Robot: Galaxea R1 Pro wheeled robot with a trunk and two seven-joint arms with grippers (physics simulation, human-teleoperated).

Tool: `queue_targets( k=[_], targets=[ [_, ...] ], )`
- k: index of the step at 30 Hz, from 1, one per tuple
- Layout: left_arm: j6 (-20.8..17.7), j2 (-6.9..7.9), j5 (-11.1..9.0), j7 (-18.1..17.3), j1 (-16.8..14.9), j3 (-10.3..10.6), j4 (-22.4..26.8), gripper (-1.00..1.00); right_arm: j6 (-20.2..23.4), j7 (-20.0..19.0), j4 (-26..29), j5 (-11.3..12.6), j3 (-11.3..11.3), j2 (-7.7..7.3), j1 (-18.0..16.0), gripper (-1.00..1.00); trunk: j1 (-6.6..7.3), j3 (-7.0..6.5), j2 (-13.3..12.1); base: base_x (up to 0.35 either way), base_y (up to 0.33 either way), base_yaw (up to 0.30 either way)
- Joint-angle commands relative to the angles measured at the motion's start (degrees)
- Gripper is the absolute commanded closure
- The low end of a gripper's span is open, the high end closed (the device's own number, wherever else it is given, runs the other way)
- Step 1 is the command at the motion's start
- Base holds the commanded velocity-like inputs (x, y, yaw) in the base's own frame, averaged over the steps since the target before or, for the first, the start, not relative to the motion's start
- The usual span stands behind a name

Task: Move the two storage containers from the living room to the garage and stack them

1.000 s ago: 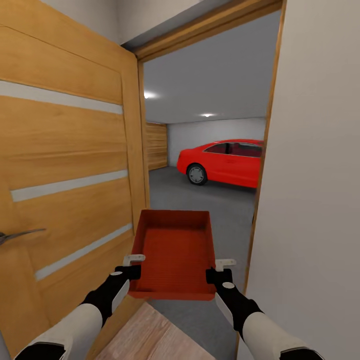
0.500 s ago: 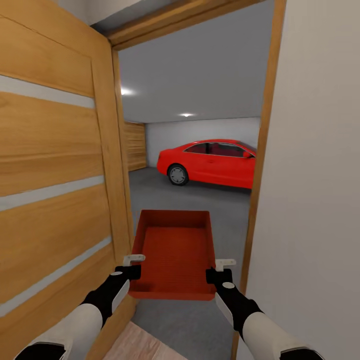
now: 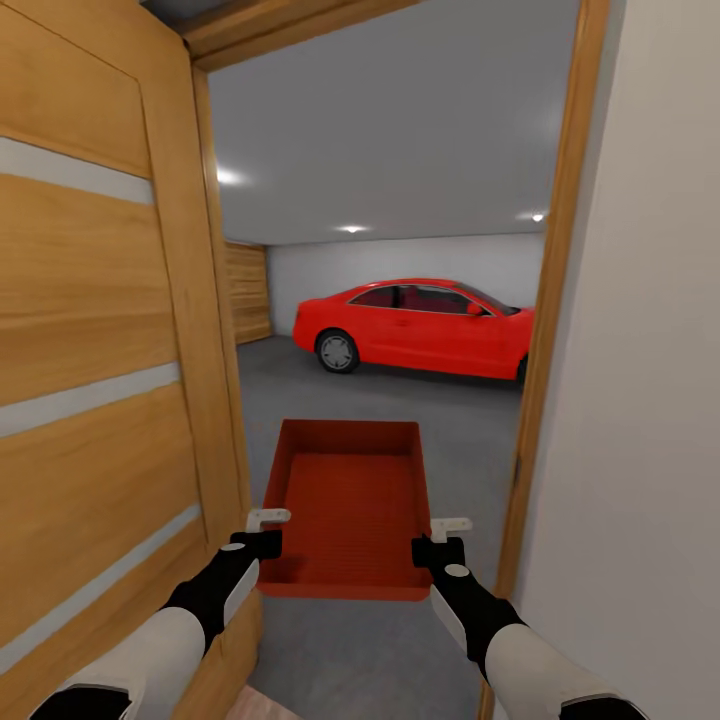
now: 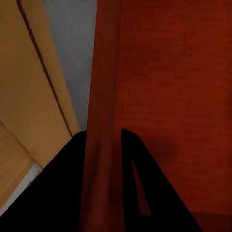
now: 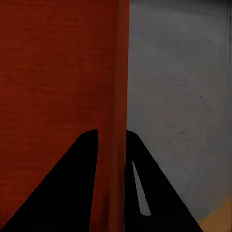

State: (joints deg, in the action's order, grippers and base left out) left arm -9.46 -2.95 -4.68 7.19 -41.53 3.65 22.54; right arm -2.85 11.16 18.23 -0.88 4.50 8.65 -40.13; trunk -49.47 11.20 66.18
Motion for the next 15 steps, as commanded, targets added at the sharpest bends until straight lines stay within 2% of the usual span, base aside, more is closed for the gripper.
queue_targets(
  k=[1, 4, 15],
  targets=[
    [-0.21, 0.45, 0.02, 0.63, -0.05, -1.28, 0.4, 1.0, -0.06, 0.52, -0.21, 0.44, -0.65, -1.02, -0.05, 1.0, -0.04, 0.07, 0.05, 0.299, 0.179, -0.236],
    [-0.21, 0.48, 0.02, 0.63, -0.04, -1.28, 0.4, 1.0, -0.06, 0.52, -0.21, 0.44, -0.65, -1.01, -0.04, 1.0, -0.04, 0.07, 0.05, 0.299, 0.182, -0.187],
    [-0.21, 0.46, 0.02, 0.63, -0.04, -1.28, 0.4, 1.0, -0.05, 0.53, -0.21, 0.44, -0.64, -0.98, -0.05, 1.0, -0.04, 0.07, 0.05, 0.299, 0.205, -0.016]
  ],
)
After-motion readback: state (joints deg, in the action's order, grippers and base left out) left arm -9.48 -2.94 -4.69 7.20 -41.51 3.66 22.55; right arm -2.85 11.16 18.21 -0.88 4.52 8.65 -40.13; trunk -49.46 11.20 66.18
